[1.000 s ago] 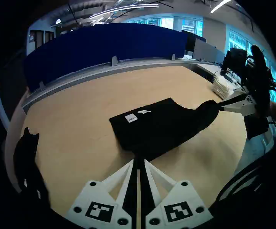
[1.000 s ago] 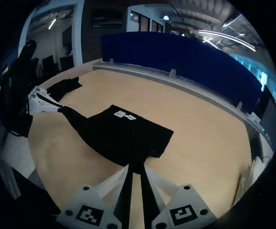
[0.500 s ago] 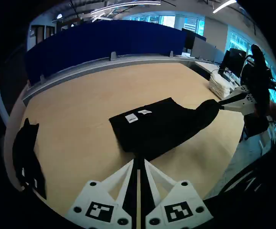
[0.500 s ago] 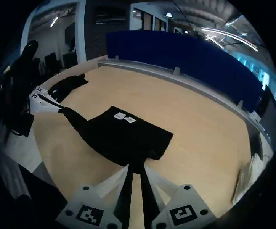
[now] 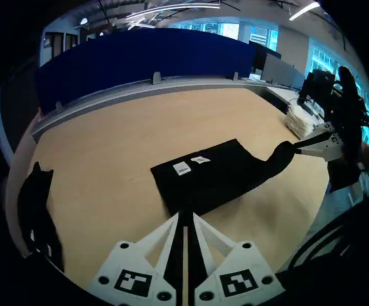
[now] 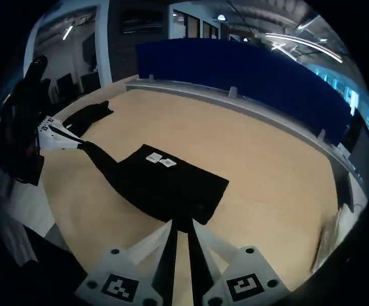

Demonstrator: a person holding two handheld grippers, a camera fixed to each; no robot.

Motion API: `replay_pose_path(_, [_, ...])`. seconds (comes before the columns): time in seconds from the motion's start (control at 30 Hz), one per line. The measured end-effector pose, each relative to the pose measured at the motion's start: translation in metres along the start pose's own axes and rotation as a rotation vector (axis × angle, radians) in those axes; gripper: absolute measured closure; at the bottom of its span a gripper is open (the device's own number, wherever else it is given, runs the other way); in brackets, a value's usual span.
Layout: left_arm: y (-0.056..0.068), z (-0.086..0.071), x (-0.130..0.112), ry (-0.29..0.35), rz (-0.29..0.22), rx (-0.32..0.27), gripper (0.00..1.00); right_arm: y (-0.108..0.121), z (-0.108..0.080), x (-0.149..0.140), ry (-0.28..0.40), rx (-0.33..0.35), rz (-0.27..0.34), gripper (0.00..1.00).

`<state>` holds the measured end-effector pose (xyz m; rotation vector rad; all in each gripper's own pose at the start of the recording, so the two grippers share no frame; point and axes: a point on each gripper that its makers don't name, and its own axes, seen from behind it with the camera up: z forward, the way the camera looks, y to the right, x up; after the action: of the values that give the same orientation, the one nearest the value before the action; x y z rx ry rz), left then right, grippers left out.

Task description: Fold towel

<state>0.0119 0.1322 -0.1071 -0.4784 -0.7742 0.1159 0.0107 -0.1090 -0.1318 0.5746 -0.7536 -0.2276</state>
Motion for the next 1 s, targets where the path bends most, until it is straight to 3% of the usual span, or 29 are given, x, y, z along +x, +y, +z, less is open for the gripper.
replay_pose_path(0.27, [-0.010,0.027,0.017,0.001,0.003,0.007,0.96,0.024,0.025,0.012,-0.002,-0.021,-0.006,0.87])
replay_pose_path(0.57, [-0.025,0.064,0.031,0.003,0.023,0.018,0.96,0.049,0.065,0.019,-0.010,-0.028,0.047,0.87])
replay_pose_path(0.83, [-0.036,0.094,0.033,-0.006,0.040,0.035,0.96,0.061,0.094,0.017,-0.020,-0.038,0.073,0.87])
replay_pose_path(1.0, [-0.036,0.107,0.028,-0.009,0.032,0.033,0.96,0.065,0.106,0.010,-0.032,-0.044,0.095,0.87])
